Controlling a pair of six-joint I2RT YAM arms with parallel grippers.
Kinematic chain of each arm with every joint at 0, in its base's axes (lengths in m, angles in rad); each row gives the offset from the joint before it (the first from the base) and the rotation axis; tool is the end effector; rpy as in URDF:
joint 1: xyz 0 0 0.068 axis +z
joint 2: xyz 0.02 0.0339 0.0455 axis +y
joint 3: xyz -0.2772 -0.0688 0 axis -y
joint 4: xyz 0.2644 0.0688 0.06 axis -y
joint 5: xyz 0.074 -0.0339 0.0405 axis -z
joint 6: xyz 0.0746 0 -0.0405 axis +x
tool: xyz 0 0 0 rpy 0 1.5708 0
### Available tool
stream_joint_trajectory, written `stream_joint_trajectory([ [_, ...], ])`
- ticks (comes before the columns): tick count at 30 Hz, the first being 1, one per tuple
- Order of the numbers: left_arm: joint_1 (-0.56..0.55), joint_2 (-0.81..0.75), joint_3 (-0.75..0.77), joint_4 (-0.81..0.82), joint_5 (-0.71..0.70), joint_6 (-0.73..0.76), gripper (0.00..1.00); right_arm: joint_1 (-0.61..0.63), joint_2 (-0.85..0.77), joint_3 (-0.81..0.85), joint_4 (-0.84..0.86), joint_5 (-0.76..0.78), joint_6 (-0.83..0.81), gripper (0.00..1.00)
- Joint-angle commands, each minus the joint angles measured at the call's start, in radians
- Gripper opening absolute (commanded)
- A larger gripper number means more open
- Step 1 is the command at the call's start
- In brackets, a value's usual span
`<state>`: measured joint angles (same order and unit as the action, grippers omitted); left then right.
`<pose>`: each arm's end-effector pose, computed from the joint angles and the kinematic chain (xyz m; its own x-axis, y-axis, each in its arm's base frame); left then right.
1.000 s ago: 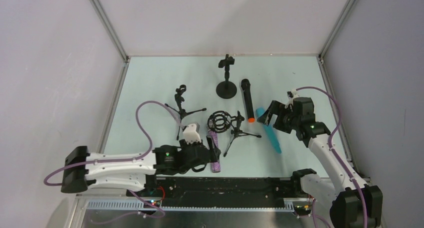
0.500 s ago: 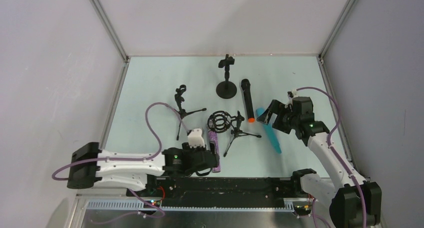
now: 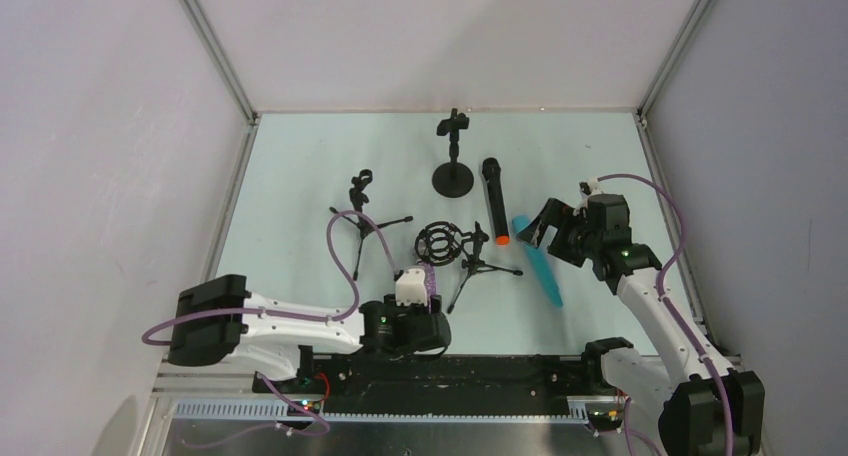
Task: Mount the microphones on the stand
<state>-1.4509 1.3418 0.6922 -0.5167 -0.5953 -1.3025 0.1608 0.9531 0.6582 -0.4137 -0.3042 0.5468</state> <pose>0.0723 -0.2505 0.1465 -0.7963 -0.0648 -0.6014 0.1049 0.9644 -0.2428 0.2334 0.0605 0.2256 -0.7449 0.3817 -0.5472 0.0118 0.8275 0.5613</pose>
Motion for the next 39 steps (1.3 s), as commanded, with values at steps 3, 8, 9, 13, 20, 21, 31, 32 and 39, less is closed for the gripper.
stream_joint_trajectory([
  [3,-0.005,-0.011,-0.043,0.003,-0.018,-0.061,0.71,-0.010,-0.014,0.001,0.007,0.002,0.002,1.00],
  [8,-0.006,0.016,-0.028,0.003,-0.005,-0.053,0.73,-0.012,-0.012,0.001,0.008,-0.004,0.004,1.00],
  [9,-0.005,0.028,-0.024,0.004,-0.002,-0.053,0.72,-0.013,-0.012,0.001,0.008,-0.006,0.004,1.00],
  [13,0.001,0.049,-0.024,0.004,0.023,-0.057,0.61,-0.016,-0.016,0.001,0.005,-0.010,0.004,1.00],
  [20,0.010,-0.020,-0.088,0.006,0.020,-0.092,0.50,-0.021,-0.020,0.001,-0.001,-0.010,0.001,1.00],
  [21,0.010,-0.029,-0.096,0.007,0.018,-0.102,0.47,-0.020,-0.021,0.001,-0.002,-0.010,0.001,1.00],
  [31,0.009,-0.225,-0.232,0.005,0.014,-0.151,0.33,-0.020,-0.010,0.001,0.005,-0.018,0.008,1.00],
  [32,0.008,-0.253,-0.247,0.005,0.018,-0.154,0.31,-0.020,-0.007,0.001,0.005,-0.021,0.010,1.00],
  [39,0.004,-0.325,-0.278,-0.046,0.037,-0.182,0.48,-0.020,0.002,0.001,0.015,-0.027,0.018,1.00],
])
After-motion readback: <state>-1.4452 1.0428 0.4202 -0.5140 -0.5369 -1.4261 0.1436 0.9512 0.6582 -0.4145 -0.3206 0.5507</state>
